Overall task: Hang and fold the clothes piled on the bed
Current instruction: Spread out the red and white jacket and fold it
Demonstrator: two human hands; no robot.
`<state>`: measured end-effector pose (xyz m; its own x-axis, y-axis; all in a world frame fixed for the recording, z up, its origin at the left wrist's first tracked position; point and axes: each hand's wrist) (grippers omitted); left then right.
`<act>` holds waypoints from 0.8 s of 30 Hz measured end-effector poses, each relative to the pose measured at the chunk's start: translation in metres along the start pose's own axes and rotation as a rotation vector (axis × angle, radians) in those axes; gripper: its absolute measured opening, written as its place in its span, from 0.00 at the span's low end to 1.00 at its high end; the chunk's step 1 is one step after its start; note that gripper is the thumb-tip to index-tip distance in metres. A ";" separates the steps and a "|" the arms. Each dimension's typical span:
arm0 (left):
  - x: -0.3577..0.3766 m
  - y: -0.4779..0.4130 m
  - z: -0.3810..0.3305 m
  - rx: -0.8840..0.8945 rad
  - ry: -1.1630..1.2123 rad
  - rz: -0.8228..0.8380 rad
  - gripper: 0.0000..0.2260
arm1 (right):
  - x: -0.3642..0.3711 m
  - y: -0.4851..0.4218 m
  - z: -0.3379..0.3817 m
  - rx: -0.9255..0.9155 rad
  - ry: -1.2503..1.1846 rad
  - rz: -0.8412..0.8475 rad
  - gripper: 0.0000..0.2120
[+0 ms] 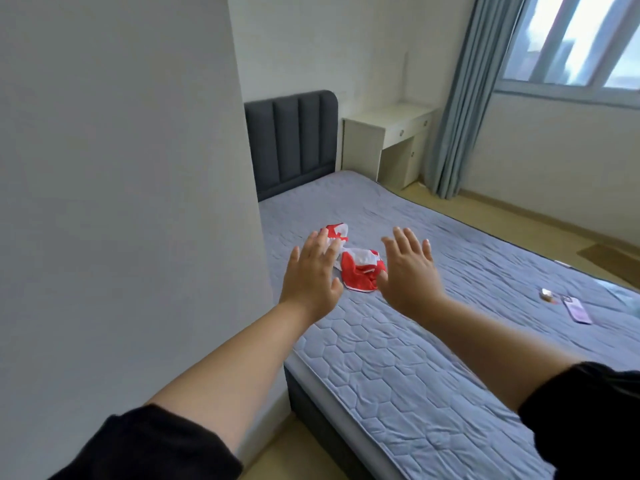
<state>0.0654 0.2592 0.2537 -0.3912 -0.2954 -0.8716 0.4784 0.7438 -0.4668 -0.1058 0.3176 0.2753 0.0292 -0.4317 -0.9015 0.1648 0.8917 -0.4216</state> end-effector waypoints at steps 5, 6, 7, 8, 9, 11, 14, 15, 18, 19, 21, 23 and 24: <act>0.098 -0.058 -0.019 -0.115 0.004 0.181 0.32 | 0.076 -0.063 -0.061 0.073 -0.060 0.124 0.29; 0.117 -0.069 -0.021 -0.141 0.011 0.220 0.33 | 0.093 -0.072 -0.073 0.081 -0.056 0.149 0.29; 0.134 -0.079 -0.022 -0.169 0.028 0.258 0.33 | 0.109 -0.080 -0.084 0.089 -0.048 0.180 0.29; 0.152 -0.086 -0.023 -0.202 0.052 0.292 0.34 | 0.126 -0.085 -0.095 0.103 -0.047 0.209 0.30; 0.171 -0.094 -0.022 -0.232 0.073 0.308 0.34 | 0.144 -0.091 -0.106 0.120 -0.054 0.222 0.30; 0.211 -0.105 -0.019 -0.283 0.102 0.352 0.35 | 0.179 -0.103 -0.125 0.137 -0.063 0.270 0.31; 0.268 -0.115 -0.012 -0.317 0.110 0.423 0.35 | 0.230 -0.115 -0.149 0.155 -0.061 0.329 0.30; 0.288 -0.120 -0.008 -0.320 0.110 0.434 0.34 | 0.248 -0.118 -0.155 0.162 -0.059 0.340 0.29; 0.355 -0.137 0.006 -0.321 0.110 0.458 0.34 | 0.311 -0.121 -0.174 0.193 -0.043 0.393 0.29; 0.380 -0.141 0.010 -0.317 0.112 0.475 0.34 | 0.334 -0.121 -0.181 0.205 -0.036 0.410 0.29; 0.432 -0.149 0.021 -0.300 0.107 0.515 0.35 | 0.384 -0.122 -0.194 0.234 -0.023 0.438 0.29; 0.482 -0.154 0.036 -0.286 0.093 0.558 0.36 | 0.434 -0.126 -0.203 0.255 -0.015 0.459 0.27; 0.507 -0.156 0.045 -0.280 0.085 0.576 0.36 | 0.459 -0.128 -0.208 0.265 -0.013 0.469 0.27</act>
<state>-0.1724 -0.0338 -0.1222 -0.1987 0.2380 -0.9507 0.4119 0.9005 0.1393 -0.3180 0.0340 -0.1050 0.1715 0.0019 -0.9852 0.3742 0.9249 0.0669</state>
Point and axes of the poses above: each hand's wrist, its own y-axis away from the middle knuckle, its own x-axis out of the palm, z = x × y, and after that the axes turned 8 degrees about -z, right-handed
